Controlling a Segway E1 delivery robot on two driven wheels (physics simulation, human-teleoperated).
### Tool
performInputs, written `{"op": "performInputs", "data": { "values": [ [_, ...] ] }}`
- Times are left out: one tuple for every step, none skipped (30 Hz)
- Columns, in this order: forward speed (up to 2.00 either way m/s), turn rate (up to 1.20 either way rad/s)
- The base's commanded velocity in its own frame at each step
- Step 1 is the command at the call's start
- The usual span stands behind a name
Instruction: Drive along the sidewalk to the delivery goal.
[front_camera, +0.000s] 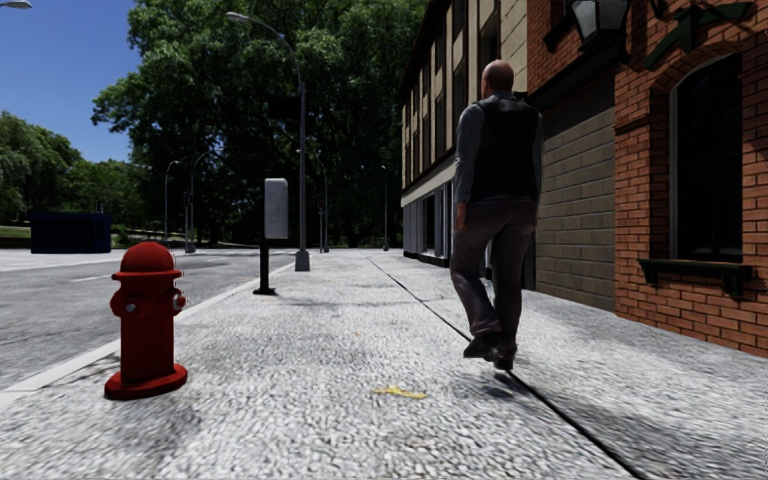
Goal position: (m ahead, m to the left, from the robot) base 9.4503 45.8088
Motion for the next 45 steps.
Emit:
{"op": "performInputs", "data": {
  "values": [
    [0.96,0.00],
    [0.96,0.00],
    [0.94,0.00],
    [0.94,0.00],
    [0.93,0.00],
    [0.93,0.00],
    [0.91,0.00],
    [0.90,0.00],
    [0.90,0.00],
    [0.90,0.00],
    [0.90,0.00],
    [0.90,0.00],
    [0.88,0.00],
    [0.79,0.00],
    [0.64,0.00],
    [0.64,0.00],
    [0.59,0.00],
    [0.76,0.00],
    [0.76,0.00],
    [0.76,0.00],
    [0.76,0.00],
    [0.76,0.00],
    [0.76,0.00],
    [0.76,0.00],
    [0.76,0.00],
    [0.76,0.00],
    [0.76,0.00],
    [0.76,0.00],
    [0.76,0.00],
    [0.76,0.00],
    [0.76,0.00],
    [0.76,0.00],
    [0.76,0.00],
    [0.76,0.00],
    [0.76,0.00],
    [0.76,0.00],
    [0.76,0.00],
    [0.76,0.00],
    [0.76,0.00],
    [0.76,0.00],
    [0.76,0.00],
    [0.76,0.00],
    [0.76,0.00],
    [0.76,0.00],
    [0.76,0.00]
  ]
}}
